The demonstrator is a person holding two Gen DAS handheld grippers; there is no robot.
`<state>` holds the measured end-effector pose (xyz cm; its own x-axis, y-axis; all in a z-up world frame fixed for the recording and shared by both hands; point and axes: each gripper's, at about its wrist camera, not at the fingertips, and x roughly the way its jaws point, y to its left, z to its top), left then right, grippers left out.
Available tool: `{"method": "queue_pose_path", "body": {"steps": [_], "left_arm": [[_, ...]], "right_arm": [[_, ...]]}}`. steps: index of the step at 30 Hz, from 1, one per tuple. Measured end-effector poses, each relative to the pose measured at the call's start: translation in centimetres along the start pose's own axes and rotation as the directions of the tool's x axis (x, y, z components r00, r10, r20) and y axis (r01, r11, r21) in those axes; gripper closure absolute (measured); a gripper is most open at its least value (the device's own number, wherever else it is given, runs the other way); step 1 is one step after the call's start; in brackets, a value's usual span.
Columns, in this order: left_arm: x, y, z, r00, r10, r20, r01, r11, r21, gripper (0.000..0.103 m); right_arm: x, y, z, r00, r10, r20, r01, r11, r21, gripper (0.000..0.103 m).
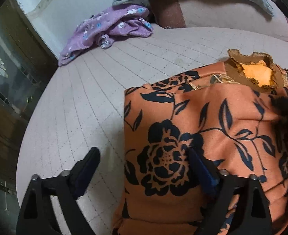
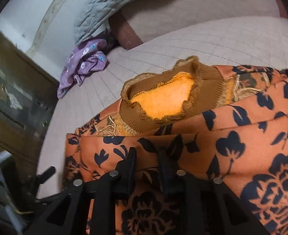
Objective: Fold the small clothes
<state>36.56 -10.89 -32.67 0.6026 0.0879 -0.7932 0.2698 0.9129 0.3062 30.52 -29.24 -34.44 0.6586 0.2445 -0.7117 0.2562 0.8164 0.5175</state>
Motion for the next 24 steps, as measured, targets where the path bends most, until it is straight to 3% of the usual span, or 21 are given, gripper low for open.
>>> {"method": "queue_pose_path", "body": {"steps": [4, 7, 9, 11, 13, 14, 18, 24], "left_arm": [[0.6, 1.1, -0.5, 0.999, -0.034, 0.012, 0.035, 0.996, -0.078, 0.0], [1.2, 2.0, -0.8, 0.996, -0.082, 0.018, 0.084, 0.988, -0.129, 0.0], [1.3, 2.3, -0.9, 0.995, -0.097, 0.021, 0.099, 0.985, -0.143, 0.0], [1.3, 2.4, -0.9, 0.994, -0.105, 0.022, 0.107, 0.983, -0.149, 0.0], [1.4, 2.5, -0.9, 0.993, -0.112, 0.021, 0.114, 0.982, -0.154, 0.0], [1.4, 2.6, -0.9, 0.993, -0.115, 0.02, 0.117, 0.981, -0.156, 0.0], [1.4, 2.7, -0.9, 0.992, -0.121, 0.016, 0.122, 0.979, -0.161, 0.0], [1.7, 2.9, -0.8, 0.991, -0.131, 0.014, 0.131, 0.977, -0.169, 0.0]], "right_arm": [[-5.1, -3.8, 0.1, 0.994, -0.058, 0.089, 0.056, 0.998, 0.025, 0.077], [-9.2, -7.0, -0.2, 0.975, -0.152, 0.162, 0.144, 0.988, 0.061, 0.077], [-9.8, -8.4, 0.0, 0.961, -0.217, 0.168, 0.207, 0.975, 0.074, 0.076], [-9.3, -11.1, -0.4, 0.955, -0.27, 0.121, 0.257, 0.96, 0.116, 0.076], [-8.4, -13.1, -0.9, 0.964, -0.25, 0.089, 0.237, 0.962, 0.136, 0.077], [-8.7, -13.0, -1.3, 0.96, -0.241, 0.143, 0.226, 0.967, 0.115, 0.077], [-8.4, -12.3, -1.7, 0.94, -0.288, 0.182, 0.282, 0.958, 0.056, 0.077], [-9.2, -13.8, -1.6, 0.955, -0.215, 0.205, 0.198, 0.975, 0.1, 0.077]]}}
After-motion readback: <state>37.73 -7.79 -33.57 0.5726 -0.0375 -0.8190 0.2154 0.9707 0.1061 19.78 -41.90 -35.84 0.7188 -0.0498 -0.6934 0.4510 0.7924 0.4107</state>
